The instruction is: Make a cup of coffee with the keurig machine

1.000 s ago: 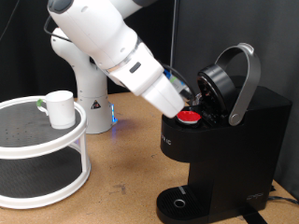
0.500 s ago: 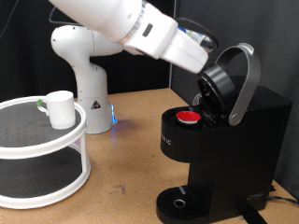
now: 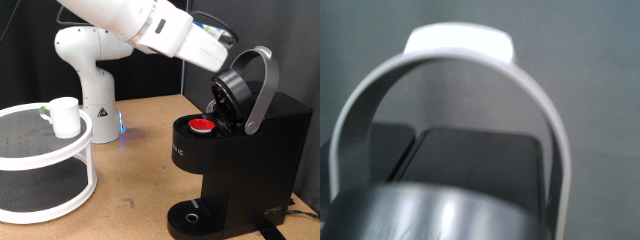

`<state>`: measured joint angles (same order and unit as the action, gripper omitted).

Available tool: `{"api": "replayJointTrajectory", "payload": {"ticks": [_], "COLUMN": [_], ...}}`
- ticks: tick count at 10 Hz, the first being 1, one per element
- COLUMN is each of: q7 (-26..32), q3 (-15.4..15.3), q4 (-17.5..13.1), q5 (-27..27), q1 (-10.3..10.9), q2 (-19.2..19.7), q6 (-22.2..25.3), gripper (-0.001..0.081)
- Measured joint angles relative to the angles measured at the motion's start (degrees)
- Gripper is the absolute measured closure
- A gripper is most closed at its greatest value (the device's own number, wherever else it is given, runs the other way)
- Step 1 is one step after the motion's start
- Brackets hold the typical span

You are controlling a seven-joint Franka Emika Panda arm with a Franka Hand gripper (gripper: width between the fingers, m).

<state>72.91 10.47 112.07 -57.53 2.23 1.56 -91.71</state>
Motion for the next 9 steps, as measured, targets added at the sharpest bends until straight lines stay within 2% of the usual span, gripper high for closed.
{"api": "replayJointTrajectory", "payload": {"ticks": [2, 4, 6, 9], "q7": [-0.4, -2.5, -5.8, -8.7], "q3": [-1.0, -2.8, -4.9, -8.5], "q4": [-0.6, -2.4, -4.3, -6.1], "q5": [-4.4, -5.3, -3.0, 3.4], "q1": [0.3, 1.3, 2.8, 5.7], "q2": [0.0, 0.1, 0.0, -0.4], "q6": [0.7, 1.2, 0.0, -6.4], "gripper": [0.0802, 0.0802, 0.0802, 0.0802]}}
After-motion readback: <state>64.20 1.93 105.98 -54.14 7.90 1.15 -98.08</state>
